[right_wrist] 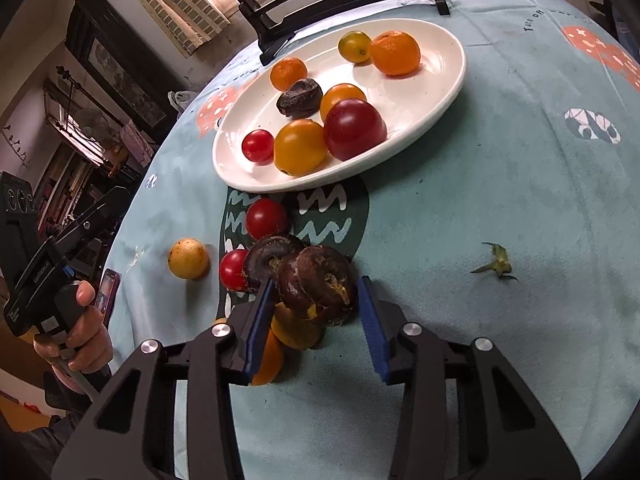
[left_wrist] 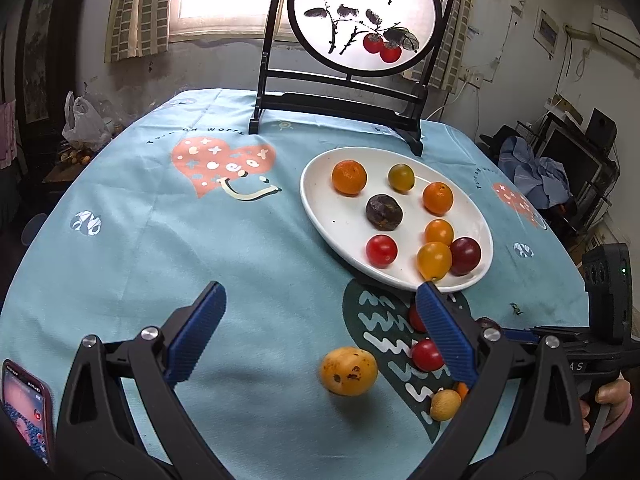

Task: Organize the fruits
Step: 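Grasp a dark passion fruit with the right tool while the left tool grasps a spotted yellow fruit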

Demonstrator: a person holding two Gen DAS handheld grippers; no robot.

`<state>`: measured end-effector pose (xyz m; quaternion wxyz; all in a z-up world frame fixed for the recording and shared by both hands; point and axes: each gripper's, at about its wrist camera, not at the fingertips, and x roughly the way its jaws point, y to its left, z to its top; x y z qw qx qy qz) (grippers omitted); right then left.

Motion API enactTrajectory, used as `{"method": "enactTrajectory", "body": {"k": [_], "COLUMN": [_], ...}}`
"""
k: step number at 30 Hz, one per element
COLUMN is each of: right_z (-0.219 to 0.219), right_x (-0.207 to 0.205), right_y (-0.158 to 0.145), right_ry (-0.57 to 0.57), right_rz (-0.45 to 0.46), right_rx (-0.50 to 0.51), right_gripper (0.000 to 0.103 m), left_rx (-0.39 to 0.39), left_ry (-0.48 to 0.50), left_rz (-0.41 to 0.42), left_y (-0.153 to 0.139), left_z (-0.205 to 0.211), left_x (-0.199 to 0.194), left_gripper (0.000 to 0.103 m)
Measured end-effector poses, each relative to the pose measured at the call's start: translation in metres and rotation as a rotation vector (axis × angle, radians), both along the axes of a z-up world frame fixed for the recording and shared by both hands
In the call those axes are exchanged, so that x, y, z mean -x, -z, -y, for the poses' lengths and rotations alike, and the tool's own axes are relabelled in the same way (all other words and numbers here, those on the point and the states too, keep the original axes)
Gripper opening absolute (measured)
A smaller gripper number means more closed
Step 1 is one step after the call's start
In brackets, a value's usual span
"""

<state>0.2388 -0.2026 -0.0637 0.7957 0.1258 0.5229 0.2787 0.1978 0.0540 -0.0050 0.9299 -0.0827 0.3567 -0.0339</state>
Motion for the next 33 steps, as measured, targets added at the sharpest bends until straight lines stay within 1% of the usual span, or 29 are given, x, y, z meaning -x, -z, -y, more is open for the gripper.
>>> {"method": "enactTrajectory", "body": {"k": [3,9,10,12,15,16,18,19,22,24,27,30,33], "right_z": [0.003,0.007,0.008,0.011,0.014,0.014,0.013,0.013,0.013,0.013,0.012,0.012,0.011], "right_x": [-0.001,-0.002,-0.002,-0.001,-0.001,-0.001,0.0,0.0,0.0,0.0,0.0,0.001,0.0], "right_y": [0.001,-0.002,-0.003,-0.005,-0.005,-0.005,-0.006,-0.006,-0.007,-0.007,-0.006,-0.007,-0.007], "right_ry": [0.008,0.019,0.023,0.034,0.045,0.046,0.044,0.043,0.042,0.045,0.047,0.044,0.042], "right_rz": [-0.008,-0.01,-0.005,0.003,0.001,0.002,0.007,0.008,0.013,0.016,0.017,0.02,0.023], "right_rx": [-0.016,-0.047,-0.051,-0.056,-0.055,-0.051,-0.045,-0.044,-0.044,-0.038,-0.032,-0.028,-0.024], "right_gripper": [0.039,0.038,0.038,0.038,0.038,0.038,0.038,0.038,0.038,0.038,0.038,0.038,0.038], "left_rx": [-0.002,-0.02,-0.018,-0.029,-0.003,-0.002,-0.042,-0.065,-0.105,-0.125,-0.142,-0.143,-0.151], "left_ry": [0.0,0.006,0.018,0.074,0.172,0.2,0.232,0.247,0.291,0.301,0.299,0.303,0.307], "left_rz": [0.001,-0.018,-0.028,-0.081,-0.15,-0.16,-0.153,-0.143,-0.138,-0.149,-0.175,-0.192,-0.2], "left_y": [0.0,0.004,0.005,0.011,0.023,0.025,0.028,0.028,0.032,0.037,0.043,0.047,0.05], "left_z": [-0.001,-0.003,-0.004,-0.002,0.001,0.004,0.012,0.016,0.027,0.031,0.033,0.034,0.036], "left_x": [0.0,-0.001,-0.002,-0.006,-0.009,-0.009,-0.004,-0.001,0.005,0.006,0.003,0.002,0.001], "left_gripper": [0.098,0.098,0.098,0.098,0.096,0.094,0.086,0.084,0.074,0.064,0.054,0.05,0.049]}}
